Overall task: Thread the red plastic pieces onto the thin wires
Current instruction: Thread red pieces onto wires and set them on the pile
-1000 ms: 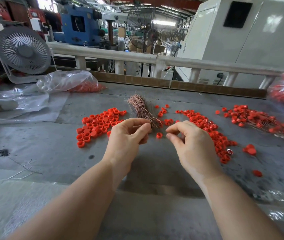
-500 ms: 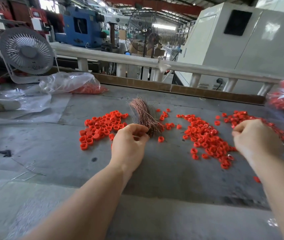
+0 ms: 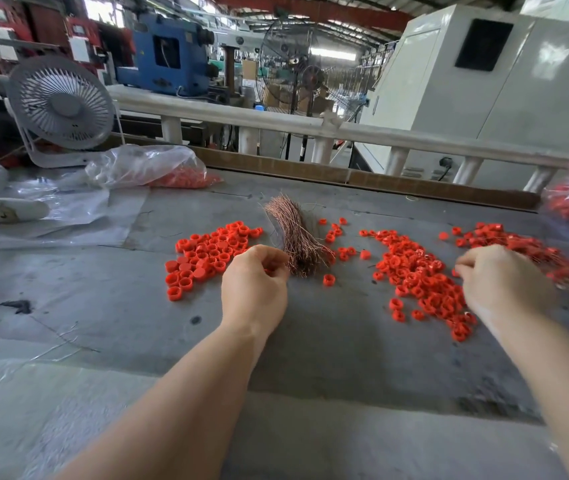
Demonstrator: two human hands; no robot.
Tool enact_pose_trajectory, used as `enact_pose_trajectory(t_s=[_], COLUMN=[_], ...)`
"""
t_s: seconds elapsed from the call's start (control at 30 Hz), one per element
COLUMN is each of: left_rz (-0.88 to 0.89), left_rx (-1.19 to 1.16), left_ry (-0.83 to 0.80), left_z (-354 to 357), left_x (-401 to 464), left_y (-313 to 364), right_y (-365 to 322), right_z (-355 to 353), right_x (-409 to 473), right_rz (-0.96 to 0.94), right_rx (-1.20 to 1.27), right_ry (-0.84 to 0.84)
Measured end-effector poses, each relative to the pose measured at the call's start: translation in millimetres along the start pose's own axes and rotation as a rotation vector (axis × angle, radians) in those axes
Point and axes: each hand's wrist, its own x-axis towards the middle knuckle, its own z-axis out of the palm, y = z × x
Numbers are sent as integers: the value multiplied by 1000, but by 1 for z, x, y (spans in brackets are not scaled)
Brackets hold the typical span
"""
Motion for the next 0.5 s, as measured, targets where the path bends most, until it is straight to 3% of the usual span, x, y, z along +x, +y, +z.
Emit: enact_pose_trajectory(t_s=[0.2,0.5], left_rz=[75,158], left_rx=[125,218], left_ry=[-13,-78], left_z=[0,3], left_x=[-3,-6], left_y=[-2,-1], right_y=[-68,-91], right_z=[-1,27], right_x=[-35,-66], right_rz=[-293,-584], right_rx=[307,327], right_ry=[-136,-187])
